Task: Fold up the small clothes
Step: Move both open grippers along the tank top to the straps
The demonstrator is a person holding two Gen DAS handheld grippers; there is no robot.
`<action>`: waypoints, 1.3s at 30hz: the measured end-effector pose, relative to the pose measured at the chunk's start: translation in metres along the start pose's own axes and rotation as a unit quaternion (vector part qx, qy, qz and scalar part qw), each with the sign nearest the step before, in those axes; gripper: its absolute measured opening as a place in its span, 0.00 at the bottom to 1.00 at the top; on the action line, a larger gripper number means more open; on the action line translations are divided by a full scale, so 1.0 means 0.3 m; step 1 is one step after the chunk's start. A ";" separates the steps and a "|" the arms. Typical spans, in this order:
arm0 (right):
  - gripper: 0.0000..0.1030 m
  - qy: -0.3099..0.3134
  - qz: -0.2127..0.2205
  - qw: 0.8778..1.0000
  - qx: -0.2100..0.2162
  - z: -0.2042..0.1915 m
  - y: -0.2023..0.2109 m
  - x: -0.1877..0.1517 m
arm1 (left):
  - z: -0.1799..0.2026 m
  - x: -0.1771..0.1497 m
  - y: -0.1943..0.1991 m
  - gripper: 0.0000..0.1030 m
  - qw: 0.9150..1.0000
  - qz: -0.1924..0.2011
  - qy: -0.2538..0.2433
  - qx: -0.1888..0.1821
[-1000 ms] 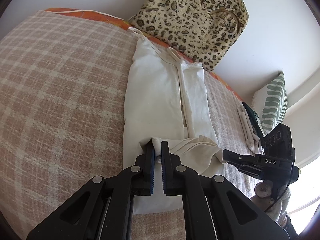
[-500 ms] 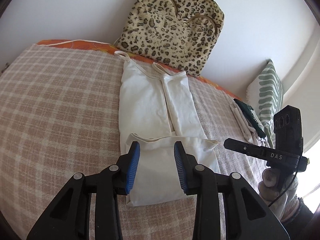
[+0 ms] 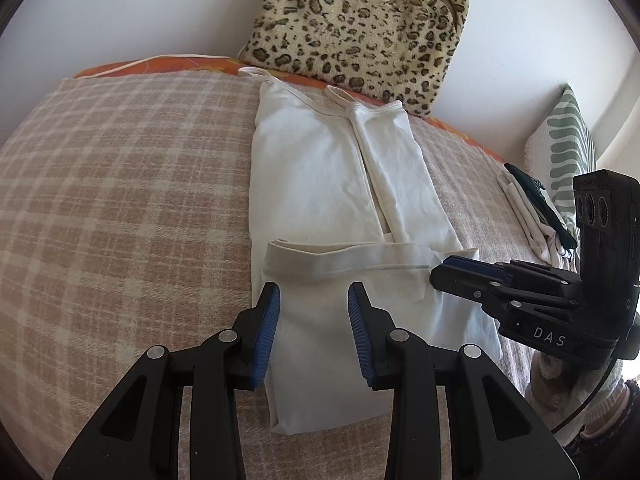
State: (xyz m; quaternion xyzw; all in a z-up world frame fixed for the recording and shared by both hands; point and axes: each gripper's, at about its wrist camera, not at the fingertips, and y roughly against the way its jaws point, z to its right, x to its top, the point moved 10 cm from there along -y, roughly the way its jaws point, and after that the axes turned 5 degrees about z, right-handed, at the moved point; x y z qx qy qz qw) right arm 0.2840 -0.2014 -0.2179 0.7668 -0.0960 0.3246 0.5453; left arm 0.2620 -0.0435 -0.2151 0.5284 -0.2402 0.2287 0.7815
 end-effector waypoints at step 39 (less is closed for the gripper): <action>0.57 -0.170 0.016 0.984 0.058 0.380 -0.108 0.400 | -0.180 0.448 -0.228 0.46 0.998 -0.004 0.048 -0.046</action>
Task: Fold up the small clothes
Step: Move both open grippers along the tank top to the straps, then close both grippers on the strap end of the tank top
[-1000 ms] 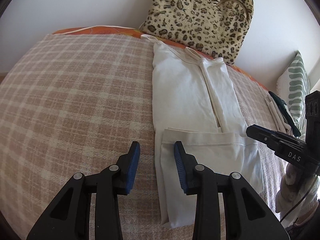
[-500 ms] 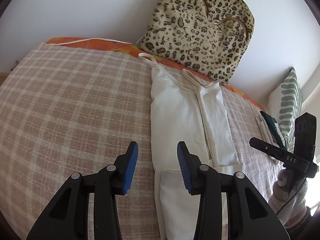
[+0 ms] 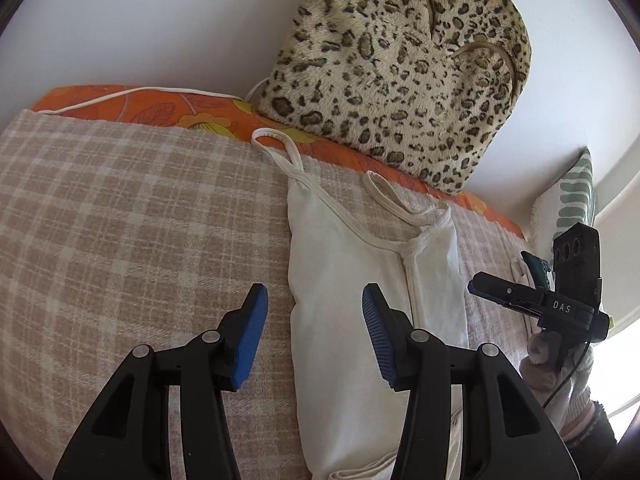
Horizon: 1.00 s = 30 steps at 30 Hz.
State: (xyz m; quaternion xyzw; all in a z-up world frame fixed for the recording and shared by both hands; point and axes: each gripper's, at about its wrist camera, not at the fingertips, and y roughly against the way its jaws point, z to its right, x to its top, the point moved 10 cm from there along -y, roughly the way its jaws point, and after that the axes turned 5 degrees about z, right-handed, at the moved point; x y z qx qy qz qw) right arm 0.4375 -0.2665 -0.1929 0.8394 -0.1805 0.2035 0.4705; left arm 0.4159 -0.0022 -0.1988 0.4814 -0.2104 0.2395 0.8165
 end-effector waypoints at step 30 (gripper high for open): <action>0.34 -0.005 -0.033 0.999 0.014 0.074 -0.159 0.178 | -0.088 0.138 -0.194 0.38 0.995 -0.001 0.093 -0.040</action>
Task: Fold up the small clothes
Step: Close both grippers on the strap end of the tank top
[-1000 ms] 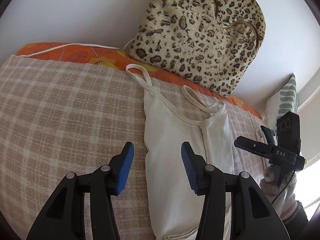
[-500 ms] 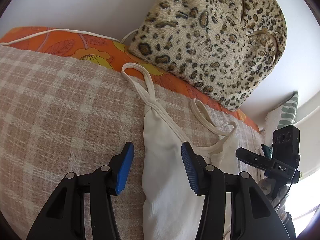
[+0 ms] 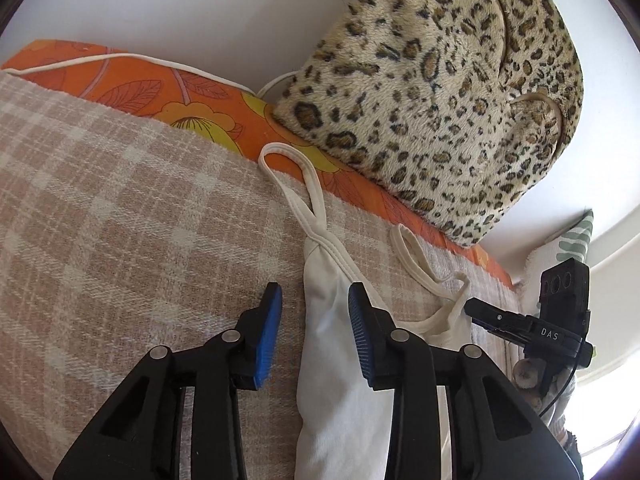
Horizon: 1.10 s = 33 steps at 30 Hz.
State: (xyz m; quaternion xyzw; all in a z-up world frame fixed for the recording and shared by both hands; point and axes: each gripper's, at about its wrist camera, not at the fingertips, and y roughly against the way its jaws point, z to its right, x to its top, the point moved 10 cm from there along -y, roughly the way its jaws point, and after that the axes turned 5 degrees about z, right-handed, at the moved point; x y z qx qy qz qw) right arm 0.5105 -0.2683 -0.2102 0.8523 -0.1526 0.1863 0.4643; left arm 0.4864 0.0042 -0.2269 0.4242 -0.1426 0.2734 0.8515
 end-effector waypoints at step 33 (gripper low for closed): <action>0.12 0.048 0.010 0.999 -0.004 -0.075 -0.052 0.029 | 0.066 0.059 -0.051 0.05 1.000 0.006 -0.019 -0.014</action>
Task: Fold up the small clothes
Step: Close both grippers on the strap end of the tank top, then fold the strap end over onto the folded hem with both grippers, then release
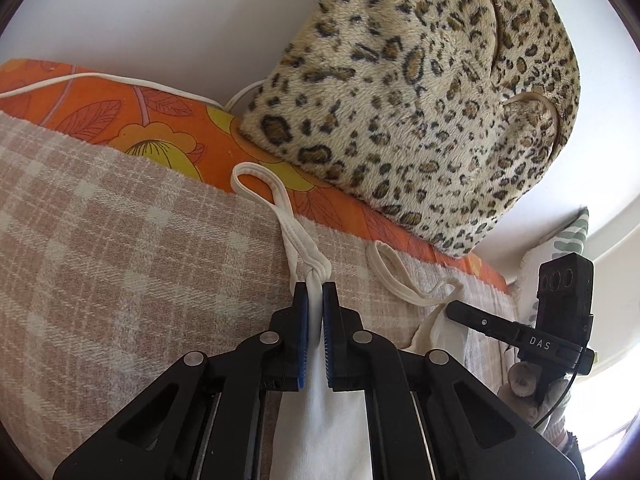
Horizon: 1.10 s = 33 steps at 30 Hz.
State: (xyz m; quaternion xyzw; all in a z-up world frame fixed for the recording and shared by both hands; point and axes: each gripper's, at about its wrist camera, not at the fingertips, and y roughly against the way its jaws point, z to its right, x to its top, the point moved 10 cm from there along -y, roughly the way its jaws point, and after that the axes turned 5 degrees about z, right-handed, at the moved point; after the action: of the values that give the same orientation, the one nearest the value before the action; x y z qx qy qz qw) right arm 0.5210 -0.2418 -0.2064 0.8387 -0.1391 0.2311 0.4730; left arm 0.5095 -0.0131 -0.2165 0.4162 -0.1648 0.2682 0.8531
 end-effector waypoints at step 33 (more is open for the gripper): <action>0.06 0.084 0.054 0.995 0.012 -0.276 0.477 -0.285 | 0.235 -0.216 0.507 0.04 0.996 0.030 -0.062 -0.054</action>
State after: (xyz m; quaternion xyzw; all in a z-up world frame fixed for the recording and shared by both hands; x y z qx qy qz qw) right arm 0.3621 -0.2431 -0.1094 0.8137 -0.1410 0.3272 0.4594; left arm 0.3630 -0.0126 -0.1124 0.3804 -0.2443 0.2578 0.8539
